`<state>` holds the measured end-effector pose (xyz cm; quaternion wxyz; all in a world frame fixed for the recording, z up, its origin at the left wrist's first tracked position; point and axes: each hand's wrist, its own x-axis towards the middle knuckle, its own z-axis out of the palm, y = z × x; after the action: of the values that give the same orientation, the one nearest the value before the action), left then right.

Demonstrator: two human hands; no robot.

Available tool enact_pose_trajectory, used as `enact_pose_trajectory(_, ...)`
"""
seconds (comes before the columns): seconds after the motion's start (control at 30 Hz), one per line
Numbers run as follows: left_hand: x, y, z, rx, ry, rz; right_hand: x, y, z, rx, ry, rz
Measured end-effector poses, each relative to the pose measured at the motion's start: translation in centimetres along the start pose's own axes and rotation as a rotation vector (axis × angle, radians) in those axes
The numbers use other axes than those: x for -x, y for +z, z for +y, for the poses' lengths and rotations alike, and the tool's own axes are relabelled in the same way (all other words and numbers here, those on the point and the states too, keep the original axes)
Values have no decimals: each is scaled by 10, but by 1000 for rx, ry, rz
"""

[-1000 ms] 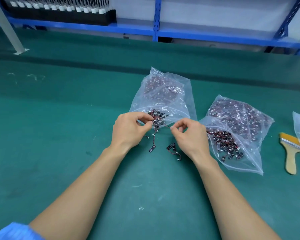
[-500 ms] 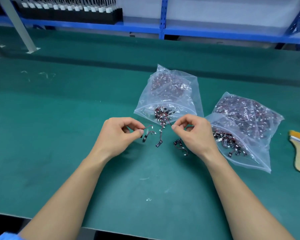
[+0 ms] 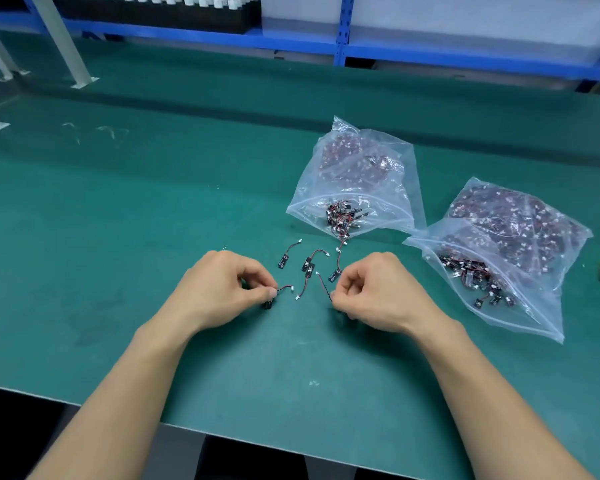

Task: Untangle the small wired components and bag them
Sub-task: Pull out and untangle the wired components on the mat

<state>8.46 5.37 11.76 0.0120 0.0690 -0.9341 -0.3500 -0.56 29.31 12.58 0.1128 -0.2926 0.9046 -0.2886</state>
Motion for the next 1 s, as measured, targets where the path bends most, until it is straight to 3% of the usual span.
enact_pose_trajectory(0.13,-4,-4,3,-200,-20,85,-1,-1,-2,156,-26,-6)
enact_pose_trajectory(0.23,-17,0,15,-198,89,169,-3,-2,2,141,-33,44)
enact_pose_trajectory(0.47,-65,14,43,-361,292,19,-10,-6,18,36,-29,246)
enact_pose_trajectory(0.8,-62,11,29,-164,360,-163,-16,-5,36,-56,3,356)
enact_pose_trajectory(1.0,-71,13,20,35,374,83,-26,-11,34,-53,-28,480)
